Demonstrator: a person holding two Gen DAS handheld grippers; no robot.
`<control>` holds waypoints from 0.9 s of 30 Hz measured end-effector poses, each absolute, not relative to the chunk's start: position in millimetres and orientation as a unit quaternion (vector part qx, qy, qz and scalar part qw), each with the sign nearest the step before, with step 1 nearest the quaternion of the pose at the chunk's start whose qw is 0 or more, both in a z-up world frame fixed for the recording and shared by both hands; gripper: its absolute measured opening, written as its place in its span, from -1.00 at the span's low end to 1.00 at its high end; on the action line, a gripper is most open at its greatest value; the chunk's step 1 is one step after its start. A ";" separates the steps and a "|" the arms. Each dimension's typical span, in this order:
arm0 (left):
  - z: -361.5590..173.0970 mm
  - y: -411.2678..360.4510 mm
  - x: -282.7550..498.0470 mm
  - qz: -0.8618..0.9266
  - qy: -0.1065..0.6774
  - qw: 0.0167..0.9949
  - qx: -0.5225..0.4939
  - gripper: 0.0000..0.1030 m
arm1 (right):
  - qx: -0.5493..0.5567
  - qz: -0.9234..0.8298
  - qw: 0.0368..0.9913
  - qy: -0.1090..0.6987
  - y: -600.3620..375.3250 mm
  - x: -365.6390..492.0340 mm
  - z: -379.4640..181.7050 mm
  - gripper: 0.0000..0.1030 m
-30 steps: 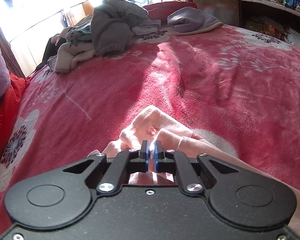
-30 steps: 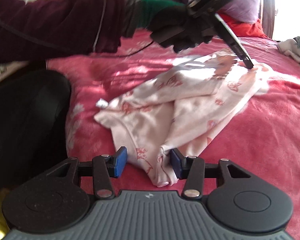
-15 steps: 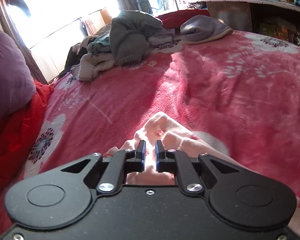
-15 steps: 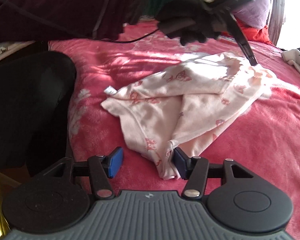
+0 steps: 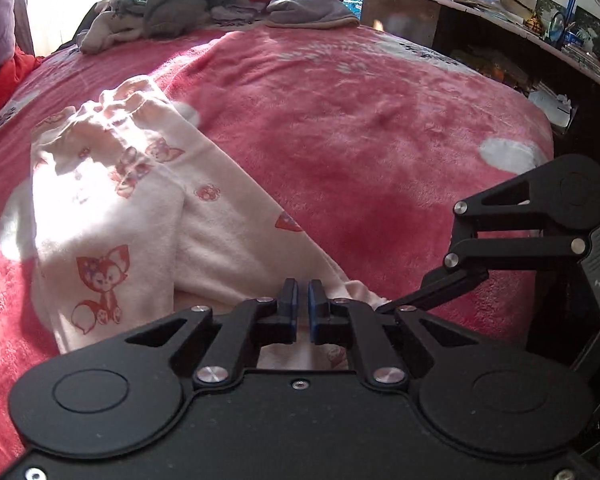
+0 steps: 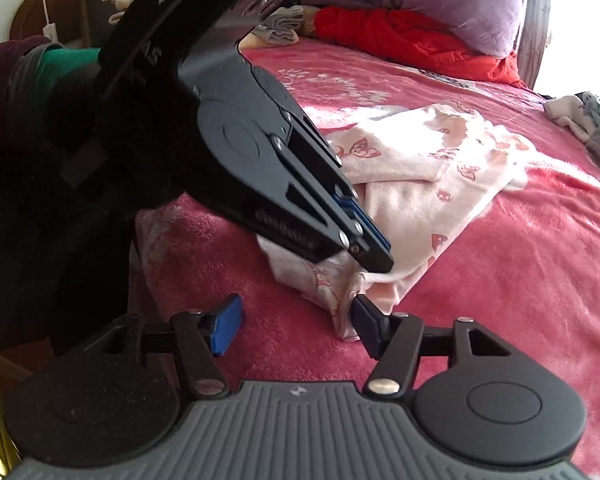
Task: Fold clothes
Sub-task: 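Open the left gripper and withdraw it from the folded garment, then grasp the fox-print garment end with the right gripper while the left gripper grasps beside it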
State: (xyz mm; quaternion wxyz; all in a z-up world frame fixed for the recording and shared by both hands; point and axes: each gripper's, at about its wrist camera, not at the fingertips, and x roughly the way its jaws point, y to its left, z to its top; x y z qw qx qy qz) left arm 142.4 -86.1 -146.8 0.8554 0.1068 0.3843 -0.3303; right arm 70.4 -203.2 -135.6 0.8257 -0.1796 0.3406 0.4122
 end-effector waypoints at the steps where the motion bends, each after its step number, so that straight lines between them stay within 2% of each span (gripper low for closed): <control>1: -143.9 -84.1 142.1 -0.326 0.386 0.857 0.099 -0.91 | -0.179 0.410 0.828 0.338 -201.7 69.9 -136.8 0.25; 6: -127.6 -77.5 123.5 -0.339 0.367 0.864 0.062 -0.91 | -0.171 0.395 0.838 0.335 -202.3 62.9 -132.4 0.26; 12: -143.8 -89.1 121.2 -0.331 0.386 0.857 0.082 -0.90 | -0.193 0.377 0.836 0.348 -202.5 41.5 -134.4 0.20; 15: -131.7 -85.5 113.1 -0.335 0.357 0.869 0.076 -0.90 | -0.168 0.364 0.843 0.358 -215.0 36.7 -127.4 0.17; 18: -135.3 -80.5 115.6 -0.326 0.367 0.869 0.060 -0.89 | -0.135 0.346 0.863 0.342 -230.0 30.3 -117.7 0.17; 20: -137.6 -77.1 117.3 -0.320 0.374 0.869 0.049 -0.86 | -0.115 0.334 0.876 0.328 -237.9 29.5 -112.6 0.01; 27: -109.4 -20.6 108.7 -0.243 0.332 0.911 -0.034 -0.82 | -0.052 0.278 0.901 0.328 -252.2 50.6 -114.3 -0.18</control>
